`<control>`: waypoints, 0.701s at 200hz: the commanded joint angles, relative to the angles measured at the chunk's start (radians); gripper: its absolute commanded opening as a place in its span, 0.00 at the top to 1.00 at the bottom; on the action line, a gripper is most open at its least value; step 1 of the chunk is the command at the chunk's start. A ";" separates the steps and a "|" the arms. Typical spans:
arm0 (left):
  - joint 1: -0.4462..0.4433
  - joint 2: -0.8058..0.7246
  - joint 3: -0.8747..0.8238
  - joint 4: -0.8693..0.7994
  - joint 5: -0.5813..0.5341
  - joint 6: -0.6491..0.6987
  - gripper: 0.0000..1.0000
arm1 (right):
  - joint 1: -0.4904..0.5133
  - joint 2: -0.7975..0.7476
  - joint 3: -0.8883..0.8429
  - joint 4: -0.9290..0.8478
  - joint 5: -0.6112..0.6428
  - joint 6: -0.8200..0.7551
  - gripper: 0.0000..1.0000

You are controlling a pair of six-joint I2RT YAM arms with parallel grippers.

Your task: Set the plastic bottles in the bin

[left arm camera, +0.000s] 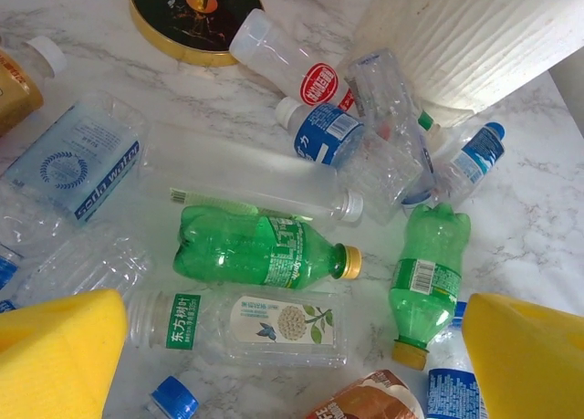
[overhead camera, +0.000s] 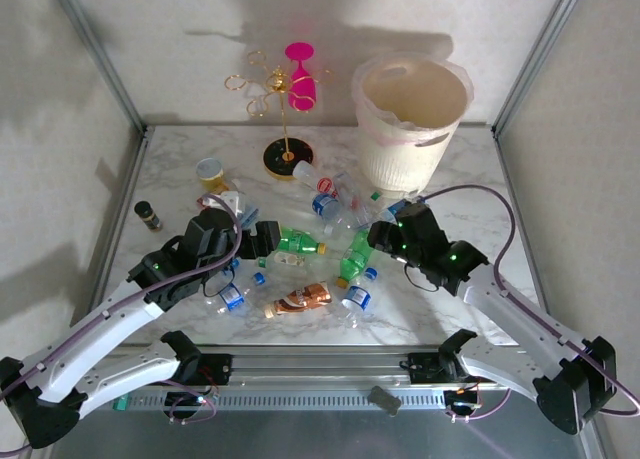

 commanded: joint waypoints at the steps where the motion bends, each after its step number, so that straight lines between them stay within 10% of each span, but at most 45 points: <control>1: 0.002 -0.023 -0.021 0.020 0.036 0.001 0.06 | -0.106 -0.017 -0.092 0.133 -0.040 0.092 0.30; 48: 0.001 -0.069 -0.046 0.017 0.045 0.011 0.04 | -0.286 0.123 -0.145 0.402 -0.189 0.209 0.29; 140: 0.002 -0.107 -0.046 0.014 0.042 0.039 0.02 | -0.301 0.572 0.100 0.424 -0.136 0.308 0.08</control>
